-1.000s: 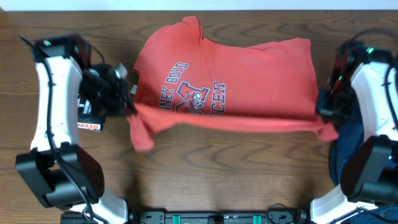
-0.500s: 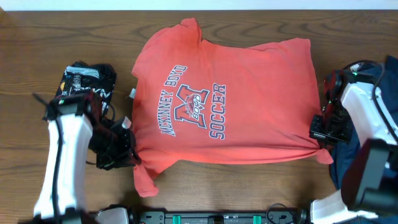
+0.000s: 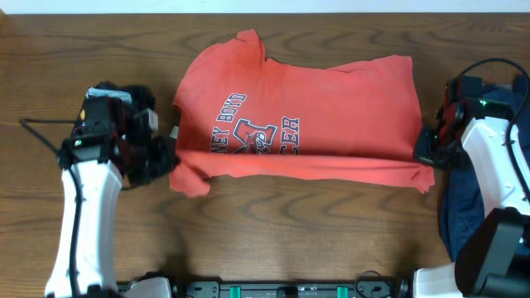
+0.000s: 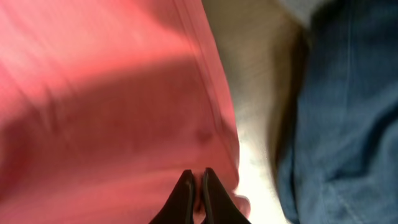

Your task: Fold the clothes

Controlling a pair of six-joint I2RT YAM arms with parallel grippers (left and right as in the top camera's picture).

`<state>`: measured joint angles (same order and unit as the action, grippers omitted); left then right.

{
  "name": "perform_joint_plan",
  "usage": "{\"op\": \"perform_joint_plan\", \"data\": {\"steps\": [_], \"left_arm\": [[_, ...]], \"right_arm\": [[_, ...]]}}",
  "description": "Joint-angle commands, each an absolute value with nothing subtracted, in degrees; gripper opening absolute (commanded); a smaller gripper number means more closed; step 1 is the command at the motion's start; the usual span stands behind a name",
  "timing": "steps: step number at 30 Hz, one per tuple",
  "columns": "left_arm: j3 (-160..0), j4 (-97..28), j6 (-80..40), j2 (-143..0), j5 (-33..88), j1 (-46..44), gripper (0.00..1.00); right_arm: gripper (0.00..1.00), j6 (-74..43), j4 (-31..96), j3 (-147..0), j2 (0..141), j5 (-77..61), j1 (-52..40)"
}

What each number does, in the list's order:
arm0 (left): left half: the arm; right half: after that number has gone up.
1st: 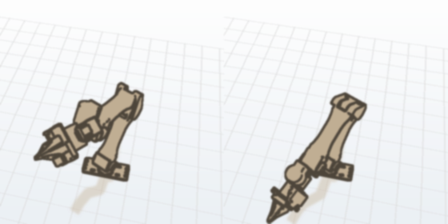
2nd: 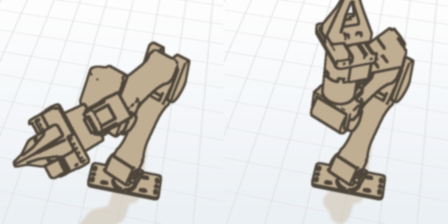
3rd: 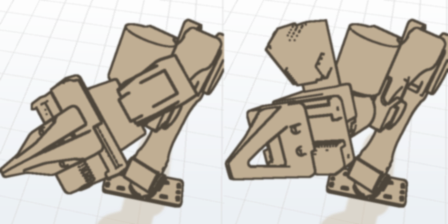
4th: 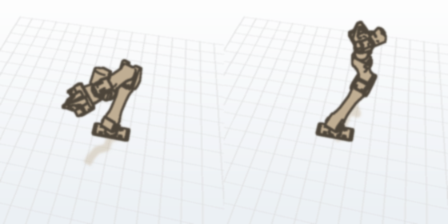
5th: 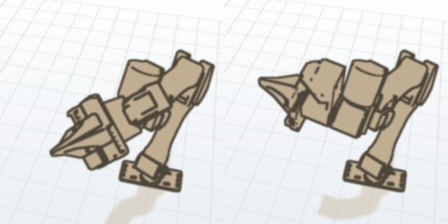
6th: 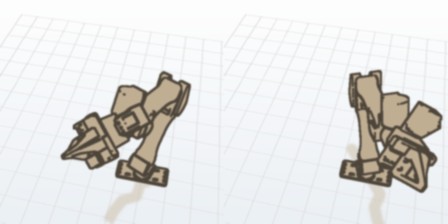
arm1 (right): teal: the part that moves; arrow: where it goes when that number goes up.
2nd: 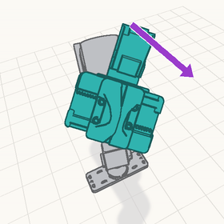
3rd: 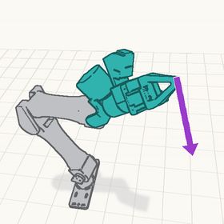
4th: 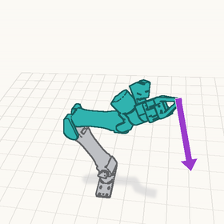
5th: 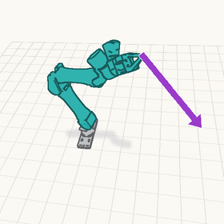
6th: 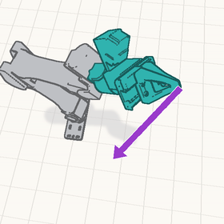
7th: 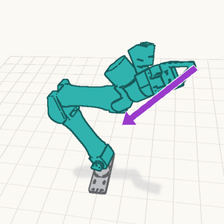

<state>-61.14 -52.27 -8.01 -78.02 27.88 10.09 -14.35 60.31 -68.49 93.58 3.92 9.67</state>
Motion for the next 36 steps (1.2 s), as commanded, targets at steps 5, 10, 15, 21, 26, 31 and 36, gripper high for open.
{"op": "perform_joint_plan", "data": {"steps": [5,10,15,21,26,31,36], "left_arm": [[-61.19,-38.33,-10.55,-88.29,31.00,10.20,0.06],[-61.19,-31.05,-10.85,-94.30,33.26,8.62,0.36],[-61.19,-34.02,-10.81,-94.80,34.76,8.43,0.56],[-61.19,-40.32,-10.81,-94.70,34.76,8.43,0.57],[-61.19,-43.48,-10.81,-94.70,34.74,8.43,0.61],[-61.19,-44.99,-10.15,-94.70,34.52,8.43,0.62],[-61.19,-45.15,-10.15,-94.70,34.48,8.43,0.62]], "right_arm": [[0.08,-8.99,52.36,-68.38,97.60,0.99,10.41],[0.17,-8.05,45.65,-68.40,99.68,1.19,10.44],[0.21,-6.96,53.21,-68.40,99.35,-7.38,10.26],[0.33,-3.14,64.62,-68.38,99.35,-9.89,7.79],[0.49,-4.45,64.42,-68.38,99.33,-9.19,3.20],[0.66,-10.61,58.87,-67.72,99.35,-2.90,-2.44],[0.64,-17.54,54.41,-65.54,99.55,3.20,-6.22]]}}
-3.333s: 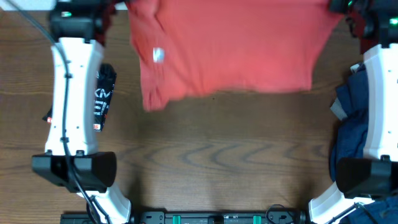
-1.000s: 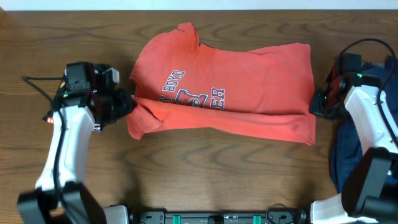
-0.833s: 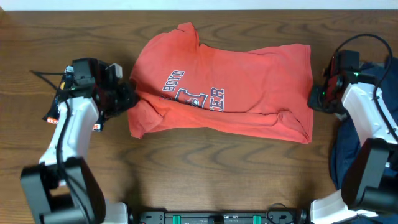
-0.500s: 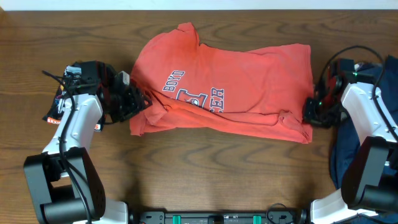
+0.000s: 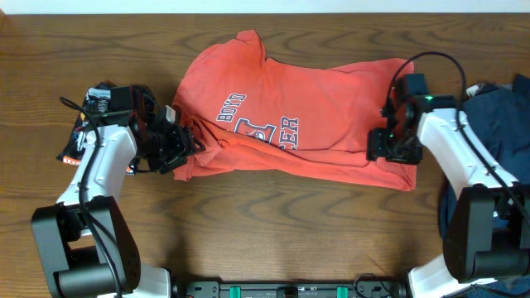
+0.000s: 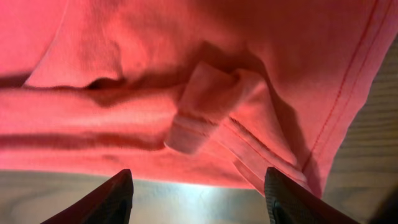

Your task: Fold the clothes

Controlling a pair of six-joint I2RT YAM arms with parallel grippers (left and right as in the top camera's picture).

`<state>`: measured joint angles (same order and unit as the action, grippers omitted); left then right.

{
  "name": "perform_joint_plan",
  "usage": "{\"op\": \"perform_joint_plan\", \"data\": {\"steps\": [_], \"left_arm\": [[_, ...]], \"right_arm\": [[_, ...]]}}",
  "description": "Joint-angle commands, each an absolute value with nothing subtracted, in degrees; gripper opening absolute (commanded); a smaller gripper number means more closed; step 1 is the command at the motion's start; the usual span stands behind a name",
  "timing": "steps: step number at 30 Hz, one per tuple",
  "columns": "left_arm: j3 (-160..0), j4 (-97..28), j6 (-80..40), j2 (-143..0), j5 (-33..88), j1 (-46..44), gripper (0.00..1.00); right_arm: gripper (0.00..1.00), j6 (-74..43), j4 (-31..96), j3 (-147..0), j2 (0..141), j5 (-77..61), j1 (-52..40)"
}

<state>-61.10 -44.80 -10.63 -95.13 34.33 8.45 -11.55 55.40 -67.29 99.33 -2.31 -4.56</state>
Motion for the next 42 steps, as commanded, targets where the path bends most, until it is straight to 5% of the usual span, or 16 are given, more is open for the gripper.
{"op": "perform_joint_plan", "data": {"steps": [1,4,9,30,36,42], "left_arm": [[-61.19,-45.19,-10.15,-94.70,34.48,8.43,0.62],[-61.19,-45.19,-10.15,-94.70,34.48,8.43,0.62],[-61.19,-45.17,-10.15,-94.70,34.48,8.43,0.62],[-61.19,-44.93,-10.17,-94.72,33.85,8.43,0.62],[-61.19,-44.91,-10.17,-94.72,33.87,8.43,0.62],[-61.19,-44.95,-8.62,-94.72,33.93,8.27,0.70]], "right_arm": [[0.63,-19.07,53.60,-64.86,99.55,4.40,-6.70],[0.51,-22.63,51.24,-62.96,99.55,5.85,-7.42],[0.01,-25.54,46.81,-59.81,99.55,7.03,-7.46],[0.02,-23.09,41.25,-69.12,97.65,17.78,7.05],[0.34,-23.05,41.17,-69.10,98.10,17.52,9.43],[0.39,-18.39,42.76,-69.10,98.10,10.39,9.15]]}}
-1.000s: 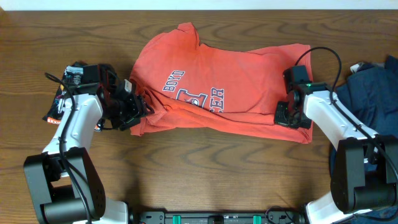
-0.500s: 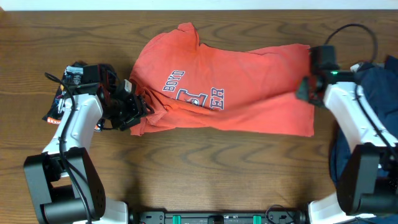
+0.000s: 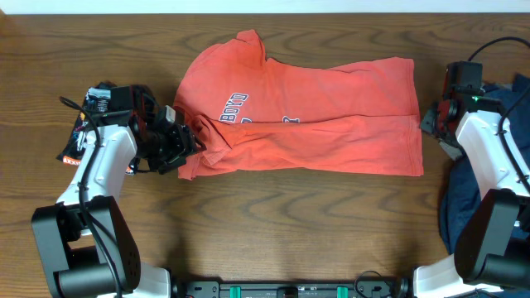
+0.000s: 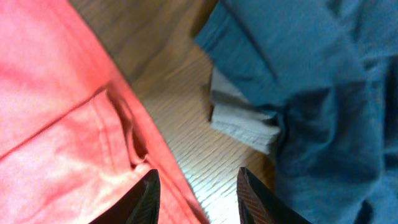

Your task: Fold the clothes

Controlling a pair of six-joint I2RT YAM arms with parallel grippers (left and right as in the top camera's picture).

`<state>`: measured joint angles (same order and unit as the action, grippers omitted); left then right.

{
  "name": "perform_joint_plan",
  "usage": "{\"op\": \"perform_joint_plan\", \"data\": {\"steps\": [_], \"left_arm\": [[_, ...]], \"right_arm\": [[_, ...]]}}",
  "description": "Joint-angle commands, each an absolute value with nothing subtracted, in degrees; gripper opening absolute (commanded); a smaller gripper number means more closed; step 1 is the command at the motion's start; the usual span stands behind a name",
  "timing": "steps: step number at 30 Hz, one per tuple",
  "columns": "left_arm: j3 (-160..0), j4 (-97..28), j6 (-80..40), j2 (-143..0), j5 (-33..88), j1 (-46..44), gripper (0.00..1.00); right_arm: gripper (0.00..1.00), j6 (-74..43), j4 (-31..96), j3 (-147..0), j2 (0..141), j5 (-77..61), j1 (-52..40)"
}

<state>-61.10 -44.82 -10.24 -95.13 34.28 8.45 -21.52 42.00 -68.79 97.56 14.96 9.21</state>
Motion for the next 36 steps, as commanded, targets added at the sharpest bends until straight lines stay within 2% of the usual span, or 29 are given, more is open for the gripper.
{"op": "perform_joint_plan", "data": {"steps": [1,6,9,15,21,24,28,30,34,36], "left_arm": [[-61.19,-44.93,-7.51,-94.70,33.93,8.14,0.73],[-61.19,-41.21,-5.58,-94.72,33.87,6.11,0.76],[-61.19,-38.11,-5.58,-94.72,33.80,3.57,0.76],[-61.19,-36.10,-7.79,-94.83,21.69,-1.83,0.75],[-61.19,-35.48,-9.78,-95.33,20.03,-2.87,0.75],[-61.19,-34.98,-10.87,-96.31,20.03,-2.90,0.69],[-61.19,-34.35,-11.09,-99.00,20.47,-3.33,0.68],[-61.19,-33.87,-11.07,-100.18,20.73,-3.75,0.63],[-61.19,-31.55,-11.07,-101.69,21.41,-4.89,0.47],[-61.19,-30.46,-11.07,-101.91,21.43,-5.37,0.30]], "right_arm": [[0.39,-17.87,43.55,-69.10,98.10,7.88,8.95],[0.39,-15.31,47.79,-68.01,98.15,-1.10,7.22],[0.34,-14.15,48.21,-65.80,98.15,-1.10,5.93],[0.33,-13.19,43.90,-59.16,98.15,-0.91,4.91],[0.31,-13.19,41.08,-55.46,98.15,-0.84,4.91],[0.27,-13.19,41.06,-55.27,98.15,-0.84,4.91],[0.27,-13.17,40.91,-55.27,98.15,-0.43,4.93],[0.25,-13.10,40.86,-55.27,98.15,-0.34,4.91],[0.23,-13.17,40.73,-55.02,98.17,-0.25,4.91],[0.22,-13.17,40.99,-54.89,98.17,-0.25,4.91]]}}
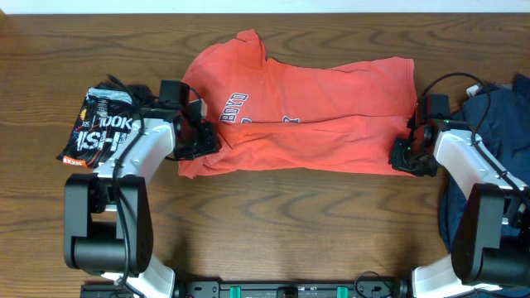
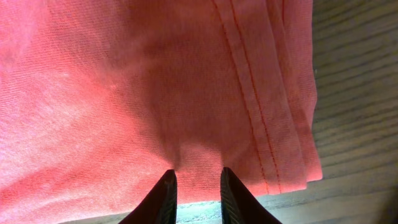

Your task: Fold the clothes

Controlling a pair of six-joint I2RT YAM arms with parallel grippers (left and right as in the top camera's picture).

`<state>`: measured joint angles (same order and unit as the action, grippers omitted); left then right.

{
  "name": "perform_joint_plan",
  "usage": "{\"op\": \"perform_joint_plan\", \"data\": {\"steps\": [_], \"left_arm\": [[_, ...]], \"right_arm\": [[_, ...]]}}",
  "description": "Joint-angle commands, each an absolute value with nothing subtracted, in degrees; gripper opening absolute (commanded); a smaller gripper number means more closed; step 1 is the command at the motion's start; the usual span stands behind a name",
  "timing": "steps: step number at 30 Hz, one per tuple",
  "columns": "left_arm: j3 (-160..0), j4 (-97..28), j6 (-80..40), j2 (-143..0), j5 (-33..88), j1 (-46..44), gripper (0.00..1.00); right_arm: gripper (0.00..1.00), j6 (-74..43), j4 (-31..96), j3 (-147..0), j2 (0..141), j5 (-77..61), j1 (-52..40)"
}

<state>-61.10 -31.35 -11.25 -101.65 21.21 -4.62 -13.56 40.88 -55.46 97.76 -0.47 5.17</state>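
Note:
An orange-red T-shirt (image 1: pixel 306 108) lies across the table, folded lengthwise so only the top half of its print shows. My left gripper (image 1: pixel 205 141) rests on the shirt's left edge by the bunched sleeve; the overhead view does not show how its jaws stand. At the shirt's near right corner my right gripper (image 1: pixel 404 157) sits over the stitched hem. In the right wrist view the T-shirt (image 2: pixel 124 74) fills the frame. There the right gripper (image 2: pixel 198 180) has its fingers drawn close, with a pucker of fabric pinched between them.
A dark snack bag (image 1: pixel 103 124) lies at the far left beside my left arm. A heap of dark blue clothes (image 1: pixel 497 165) sits at the right edge, just behind my right arm. Bare wooden table (image 1: pixel 281 223) runs along the front.
My right gripper was open beside the blue clothes off the shirt's right edge; now it sits at the near right corner, closed on the fabric. The left gripper has shifted slightly right onto the sleeve.
Both grippers first held the shirt's near corners, with the print fully showing. Then the near edge lay carried back over the print and my right gripper was open above it. Later the right gripper stood by the blue clothes; now it pinches the folded corner.

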Motion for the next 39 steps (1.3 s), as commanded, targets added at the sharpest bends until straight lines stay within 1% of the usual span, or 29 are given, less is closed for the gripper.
{"op": "perform_joint_plan", "data": {"steps": [1,2,5,10,18,19,20,21,22,23,25,26,27,29,30,32,36,39], "left_arm": [[-61.19,-30.15,-11.07,-101.91,21.43,-5.50,0.19],[-61.25,-29.82,-11.09,-101.82,21.45,-5.50,0.06],[-62.39,-29.65,-11.11,-101.43,22.20,-5.23,0.06],[-66.92,-28.23,-11.77,-99.15,26.87,-4.16,0.06],[-69.14,-14.15,-19.92,-98.78,28.10,-4.14,0.06],[-69.14,-12.71,-20.73,-98.78,28.12,-4.14,0.08],[-69.14,-11.97,-20.95,-98.78,28.27,-4.14,0.23],[-69.14,-11.94,-20.86,-98.78,28.86,-4.12,0.47],[-69.14,-13.19,-20.86,-98.78,29.32,-3.95,0.64],[-69.14,-14.94,-20.80,-98.78,29.39,-3.84,0.70],[-69.14,-22.92,-17.82,-98.78,29.32,-3.27,0.75],[-69.12,-26.39,-15.88,-98.78,29.08,-3.09,0.75],[-69.12,-32.40,-13.23,-98.78,27.40,-2.85,0.75],[-69.12,-41.15,-11.79,-98.78,22.09,-2.72,0.74],[-69.12,-44.60,-11.79,-98.78,19.57,-2.68,0.72],[-69.10,-50.70,-11.79,-98.78,16.78,-2.70,0.71],[-68.20,-56.14,-10.96,-98.78,14.59,-2.70,0.66],[-67.20,-55.86,-10.98,-98.80,9.56,-2.70,0.66]], "right_arm": [[0.22,-13.15,41.15,-54.81,98.17,-0.25,4.91],[0.22,-13.13,41.25,-54.68,98.17,-0.25,4.91],[0.23,-12.97,41.54,-54.57,98.17,-0.21,4.91],[0.23,-12.99,41.52,-54.57,98.17,-0.21,4.95],[0.23,-12.97,41.52,-54.57,98.17,-0.01,4.95],[0.23,-12.99,41.52,-54.57,98.17,-0.01,4.95],[0.23,-12.99,41.52,-54.57,98.17,-0.01,4.95],[0.24,-12.99,41.54,-54.57,98.17,-0.01,4.95],[0.23,-12.99,41.54,-54.57,98.15,-0.01,4.95],[0.23,-12.99,41.54,-54.57,98.17,-0.01,4.95],[0.23,-12.97,41.52,-54.57,98.17,-0.01,4.95],[0.24,-12.99,41.52,-54.57,98.17,-0.01,4.95],[0.24,-12.97,41.52,-54.57,98.15,0.01,4.97],[0.24,-12.73,41.52,-54.57,98.17,0.03,4.97],[0.24,-12.71,41.52,-54.57,98.17,0.03,4.95],[0.24,-12.73,41.54,-54.57,98.17,-0.01,4.95],[0.22,-12.75,41.15,-54.57,98.17,-0.27,4.95],[0.22,-12.53,41.39,-54.57,98.17,-0.25,4.95]]}}
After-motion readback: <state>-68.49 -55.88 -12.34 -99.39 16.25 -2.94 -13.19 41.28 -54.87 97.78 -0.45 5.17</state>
